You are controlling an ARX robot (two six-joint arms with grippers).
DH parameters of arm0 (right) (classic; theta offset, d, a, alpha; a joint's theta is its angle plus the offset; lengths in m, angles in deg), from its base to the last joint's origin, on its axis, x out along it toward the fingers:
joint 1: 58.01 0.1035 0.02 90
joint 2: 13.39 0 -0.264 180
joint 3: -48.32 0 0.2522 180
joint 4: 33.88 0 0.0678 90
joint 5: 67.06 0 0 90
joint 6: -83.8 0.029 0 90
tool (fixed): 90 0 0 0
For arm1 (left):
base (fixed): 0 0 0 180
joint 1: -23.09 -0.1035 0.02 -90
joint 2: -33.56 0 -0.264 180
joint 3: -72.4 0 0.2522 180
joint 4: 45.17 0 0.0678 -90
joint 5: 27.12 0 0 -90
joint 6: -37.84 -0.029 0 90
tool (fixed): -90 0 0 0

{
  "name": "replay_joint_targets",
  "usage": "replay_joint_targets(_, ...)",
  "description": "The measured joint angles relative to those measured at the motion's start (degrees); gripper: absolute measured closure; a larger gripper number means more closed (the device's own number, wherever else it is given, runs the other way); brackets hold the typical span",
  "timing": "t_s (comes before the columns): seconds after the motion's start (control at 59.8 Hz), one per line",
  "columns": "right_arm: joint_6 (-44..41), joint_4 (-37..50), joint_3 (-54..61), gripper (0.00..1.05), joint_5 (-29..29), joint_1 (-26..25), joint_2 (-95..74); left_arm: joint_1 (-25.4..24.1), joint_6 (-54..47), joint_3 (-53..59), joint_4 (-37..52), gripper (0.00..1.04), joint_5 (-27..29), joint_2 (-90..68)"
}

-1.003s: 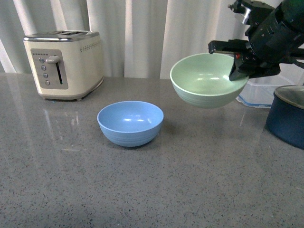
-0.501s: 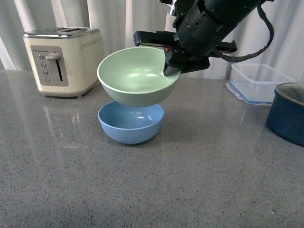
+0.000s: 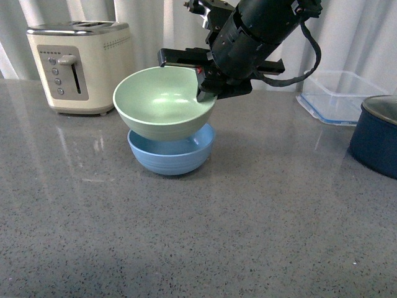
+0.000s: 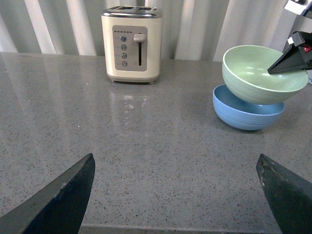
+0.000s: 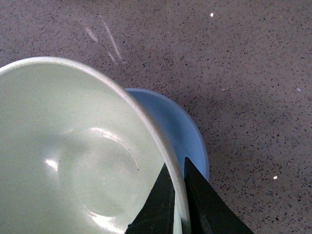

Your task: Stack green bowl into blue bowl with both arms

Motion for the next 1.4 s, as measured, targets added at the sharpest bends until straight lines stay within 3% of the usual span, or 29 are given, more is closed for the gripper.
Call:
replay_joint_targets(0.418, -1.75, 2.01, -0.74, 1.02, -4.31, -0.66, -3.72, 0.00, 0.00, 0.00, 0.00, 0.07, 0.00, 0.00)
replay_joint_targets(0.652, -2.19, 3.93, 1.79, 0.54, -7.26, -2.12, -2.86, 0.00, 0.00, 0.00, 0.00, 0.07, 0.00, 0.00)
replay_joint_targets(0.953, -2.60, 7.50, 13.57, 0.08, -8.22, -7.32, 10.86, 0.00, 0.00, 0.00, 0.00, 0.07, 0.02, 0.00)
replay_joint_targets(1.304, -5.46, 7.65, 47.43, 0.10, -7.89, -20.63, 44.17, 0.00, 0.00, 0.00, 0.00, 0.07, 0.00, 0.00)
replay_joint_targets(1.404, -5.46, 6.64, 56.06, 0.10, -5.49, -23.32, 54.38, 0.00, 0.00, 0.00, 0.00, 0.07, 0.04, 0.00)
